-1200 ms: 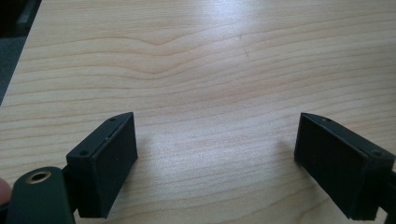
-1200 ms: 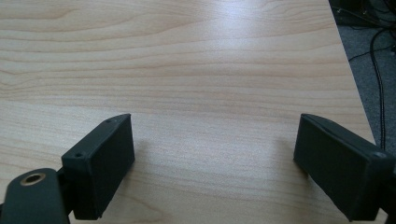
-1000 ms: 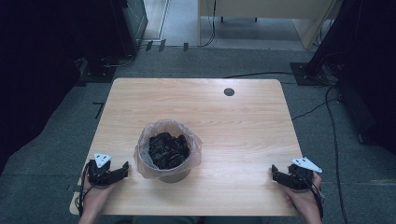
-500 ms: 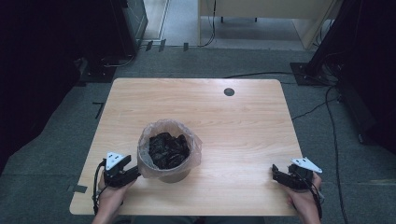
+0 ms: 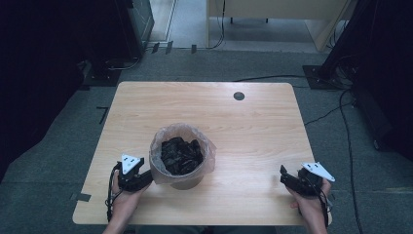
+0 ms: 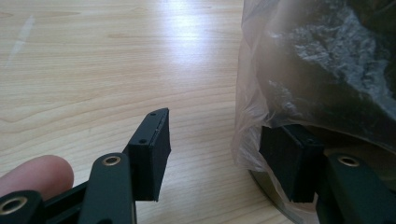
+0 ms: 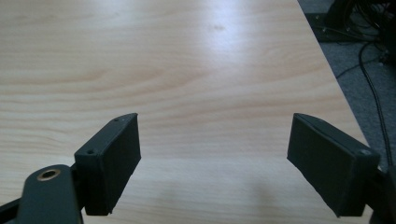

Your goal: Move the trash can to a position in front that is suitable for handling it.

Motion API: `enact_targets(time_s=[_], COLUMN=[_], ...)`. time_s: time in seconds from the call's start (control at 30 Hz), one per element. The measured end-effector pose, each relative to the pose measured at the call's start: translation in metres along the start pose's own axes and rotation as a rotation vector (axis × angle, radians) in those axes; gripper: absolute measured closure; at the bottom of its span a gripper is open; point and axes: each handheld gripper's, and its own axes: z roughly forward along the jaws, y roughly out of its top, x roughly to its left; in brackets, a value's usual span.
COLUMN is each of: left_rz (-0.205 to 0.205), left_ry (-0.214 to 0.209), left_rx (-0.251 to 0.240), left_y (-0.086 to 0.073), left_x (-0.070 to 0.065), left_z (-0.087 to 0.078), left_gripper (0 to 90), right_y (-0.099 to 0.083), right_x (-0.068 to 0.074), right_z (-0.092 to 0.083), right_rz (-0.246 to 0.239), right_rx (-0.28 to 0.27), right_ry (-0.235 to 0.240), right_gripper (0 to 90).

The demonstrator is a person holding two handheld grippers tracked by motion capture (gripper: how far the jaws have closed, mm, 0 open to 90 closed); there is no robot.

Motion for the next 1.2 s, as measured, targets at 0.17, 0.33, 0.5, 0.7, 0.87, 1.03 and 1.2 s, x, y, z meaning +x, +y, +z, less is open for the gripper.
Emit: enact_targets(time_s=[0.17,0.33,0.5,0.7,0.87,1.03,1.2], left_rz=[0.009,0.009,0.015,0.021,0.023,0.017,0.021], left_ry=[-0.006,0.0,-0.002,0.0,-0.021,-0.048,-0.059], left_rx=[0.0,0.0,-0.002,-0.01,-0.004,0.003,0.001], left_y=[0.002,0.004,0.007,0.012,0.015,0.019,0.021], left_x=[-0.005,-0.011,-0.017,-0.025,-0.035,-0.046,-0.057], left_z=[0.003,0.009,0.013,0.017,0.022,0.025,0.026], left_gripper=[41.6,41.1,40.9,41.4,41.4,41.0,42.4], right_y=[0.008,0.019,0.024,0.031,0.032,0.029,0.025], right_x=[0.019,0.046,0.07,0.09,0.11,0.141,0.162], right_z=[-0.007,-0.01,-0.01,-0.009,-0.007,-0.005,-0.005], right_rz=[-0.009,-0.042,-0.066,-0.038,-0.039,-0.073,-0.103], right_rx=[-0.044,-0.074,-0.069,-0.077,-0.067,-0.072,-0.105], right_ry=[0.016,0.068,0.132,0.165,0.189,0.165,0.136], right_gripper=[20.6,20.7,20.7,20.7,20.7,23.9,37.6])
